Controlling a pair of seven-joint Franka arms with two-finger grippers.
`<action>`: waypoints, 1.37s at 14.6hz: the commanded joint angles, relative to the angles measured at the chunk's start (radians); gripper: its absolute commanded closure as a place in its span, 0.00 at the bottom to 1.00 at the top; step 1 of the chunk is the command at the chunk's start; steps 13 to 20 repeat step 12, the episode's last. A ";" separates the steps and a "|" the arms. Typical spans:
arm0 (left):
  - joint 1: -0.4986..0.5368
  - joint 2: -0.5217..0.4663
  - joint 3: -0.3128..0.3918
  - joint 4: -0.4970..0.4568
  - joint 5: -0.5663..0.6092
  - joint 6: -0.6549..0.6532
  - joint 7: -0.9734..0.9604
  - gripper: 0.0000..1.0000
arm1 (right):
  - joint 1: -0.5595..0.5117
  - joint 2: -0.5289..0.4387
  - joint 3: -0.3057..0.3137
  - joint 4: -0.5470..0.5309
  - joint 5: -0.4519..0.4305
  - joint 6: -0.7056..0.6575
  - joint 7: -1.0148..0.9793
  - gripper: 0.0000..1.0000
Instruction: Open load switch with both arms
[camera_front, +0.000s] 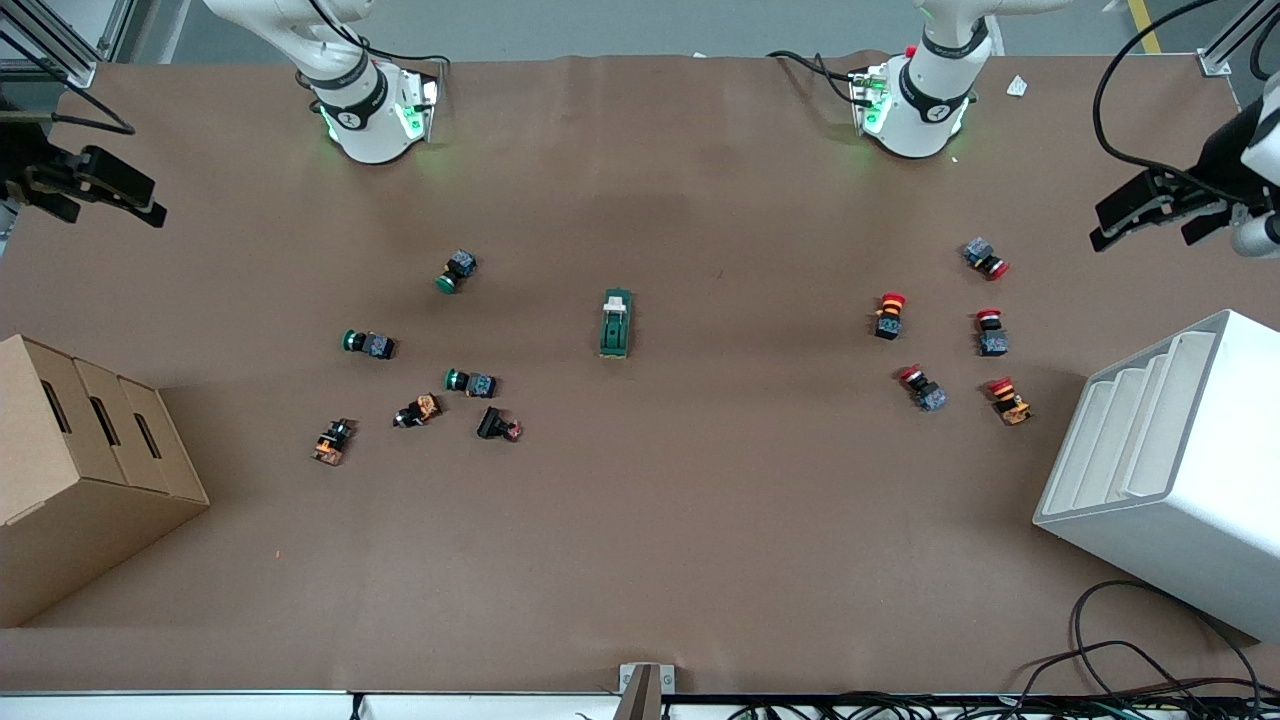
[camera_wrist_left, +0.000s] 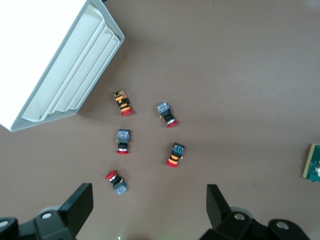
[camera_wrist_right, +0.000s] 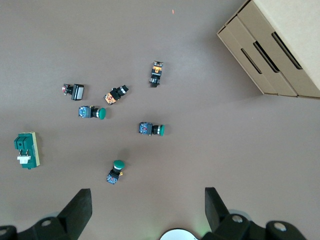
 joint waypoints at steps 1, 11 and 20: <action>-0.016 -0.066 0.012 -0.070 0.003 0.007 0.029 0.00 | -0.007 -0.021 -0.002 -0.044 -0.001 0.017 0.007 0.00; -0.051 -0.069 0.001 -0.068 0.025 0.004 0.037 0.00 | 0.014 -0.018 0.010 -0.025 -0.047 0.012 -0.014 0.00; -0.050 -0.069 0.001 -0.070 0.026 0.004 0.037 0.00 | 0.016 -0.018 0.017 -0.024 -0.050 0.012 -0.039 0.00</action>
